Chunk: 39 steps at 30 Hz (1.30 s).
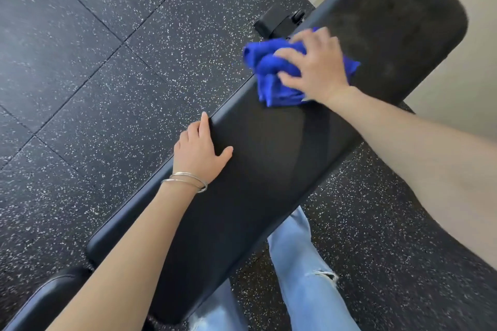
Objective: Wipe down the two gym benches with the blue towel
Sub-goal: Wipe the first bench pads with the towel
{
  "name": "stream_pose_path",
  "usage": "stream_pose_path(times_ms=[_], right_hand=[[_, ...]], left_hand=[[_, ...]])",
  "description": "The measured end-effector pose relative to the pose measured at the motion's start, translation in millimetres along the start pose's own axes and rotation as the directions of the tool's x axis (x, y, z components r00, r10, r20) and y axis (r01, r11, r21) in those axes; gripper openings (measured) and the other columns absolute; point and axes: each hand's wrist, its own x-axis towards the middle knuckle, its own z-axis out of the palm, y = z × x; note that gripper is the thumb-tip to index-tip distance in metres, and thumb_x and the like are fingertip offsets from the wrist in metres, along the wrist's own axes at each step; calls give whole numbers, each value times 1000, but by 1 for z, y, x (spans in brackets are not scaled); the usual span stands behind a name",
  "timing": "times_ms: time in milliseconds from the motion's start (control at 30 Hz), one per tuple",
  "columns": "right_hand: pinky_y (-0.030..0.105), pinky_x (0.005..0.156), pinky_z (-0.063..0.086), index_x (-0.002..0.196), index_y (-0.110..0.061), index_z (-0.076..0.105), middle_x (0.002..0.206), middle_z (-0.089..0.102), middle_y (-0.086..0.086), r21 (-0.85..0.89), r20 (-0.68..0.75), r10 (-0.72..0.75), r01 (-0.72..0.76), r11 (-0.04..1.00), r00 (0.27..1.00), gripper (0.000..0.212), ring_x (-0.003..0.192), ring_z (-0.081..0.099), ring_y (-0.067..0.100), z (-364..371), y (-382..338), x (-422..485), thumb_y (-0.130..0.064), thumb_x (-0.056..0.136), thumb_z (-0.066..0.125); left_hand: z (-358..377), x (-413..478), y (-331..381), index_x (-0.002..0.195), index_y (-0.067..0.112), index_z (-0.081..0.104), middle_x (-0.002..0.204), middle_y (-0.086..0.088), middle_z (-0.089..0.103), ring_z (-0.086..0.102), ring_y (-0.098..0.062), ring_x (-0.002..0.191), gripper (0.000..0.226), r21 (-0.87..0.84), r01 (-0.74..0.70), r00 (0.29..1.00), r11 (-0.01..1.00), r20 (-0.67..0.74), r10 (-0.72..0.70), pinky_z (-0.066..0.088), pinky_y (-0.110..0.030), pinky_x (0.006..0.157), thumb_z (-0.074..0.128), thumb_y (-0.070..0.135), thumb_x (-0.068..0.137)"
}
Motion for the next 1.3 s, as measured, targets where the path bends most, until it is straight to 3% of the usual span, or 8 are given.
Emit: stream_pose_path(times_ms=[200, 400, 533, 700, 833, 1000, 1133, 1300], right_hand=[[37, 74, 34, 112, -35, 59, 119, 52, 3, 23, -33, 710, -710, 704, 703, 36, 102, 47, 31, 3, -35, -7, -48, 79, 50], [38, 62, 41, 94, -29, 70, 96, 65, 6, 139, -43, -36, 42, 989, 998, 27, 75, 56, 30, 0, -81, -89, -40, 69, 68], [37, 60, 42, 92, -32, 70, 94, 66, 4, 138, 6, -596, 589, 796, 803, 23, 71, 57, 27, -2, -14, -99, -43, 75, 59], [38, 61, 41, 92, -28, 71, 96, 64, 5, 33, -89, -26, 29, 999, 996, 25, 75, 56, 31, -9, 46, -111, -35, 68, 70], [39, 64, 41, 97, -27, 69, 102, 63, 10, 53, -102, 522, -519, 853, 847, 26, 81, 55, 34, -6, 1, -135, -37, 74, 66], [37, 60, 41, 92, -32, 70, 94, 66, 5, 54, -17, -39, 40, 998, 999, 28, 75, 55, 29, -14, 12, -143, -37, 65, 70], [36, 59, 44, 95, -33, 69, 94, 65, 5, 82, 41, -462, 457, 886, 886, 25, 72, 56, 29, -16, 73, -98, -39, 74, 57], [35, 57, 44, 93, -28, 71, 94, 65, 9, 46, -90, 29, -25, 999, 996, 25, 70, 53, 31, -9, 66, -64, -36, 71, 65]], left_hand=[[3, 21, 32, 149, 9, 13, 145, -16, 33, 35, -37, 129, 95, 3, 11, 1000, 1000, -25, -11, 28, -45, 109, 58, 57, 81], [-2, 17, 27, 149, 2, 9, 152, -21, 22, 24, -35, 139, 122, 54, -96, 994, 994, 61, 92, 18, -41, 115, 76, 56, 64], [-5, 10, 23, 151, 10, 4, 154, -23, 12, 19, -38, 140, 129, 137, -123, 986, 983, 131, 105, 16, -44, 117, 79, 58, 57], [-5, 19, 43, 151, 13, 4, 152, -25, 16, 19, -40, 139, 118, 98, -50, 995, 994, 96, 40, 16, -46, 117, 73, 58, 67], [-2, 30, 75, 150, 10, 8, 152, -26, 16, 16, -39, 141, 111, 91, 7, 999, 996, 31, -10, 15, -48, 117, 65, 63, 71], [-6, 41, 105, 150, 8, 9, 152, -27, 16, 17, -39, 140, 109, 93, -40, 999, 995, 8, 39, 14, -45, 116, 66, 60, 73], [-9, 47, 107, 150, 9, 8, 153, -25, 15, 17, -38, 141, 113, 133, -74, 997, 988, 31, 70, 15, -47, 116, 66, 64, 70], [-10, 55, 106, 150, 8, 9, 153, -23, 15, 18, -37, 141, 111, 92, -72, 997, 993, 41, 68, 15, -46, 117, 66, 62, 71]])
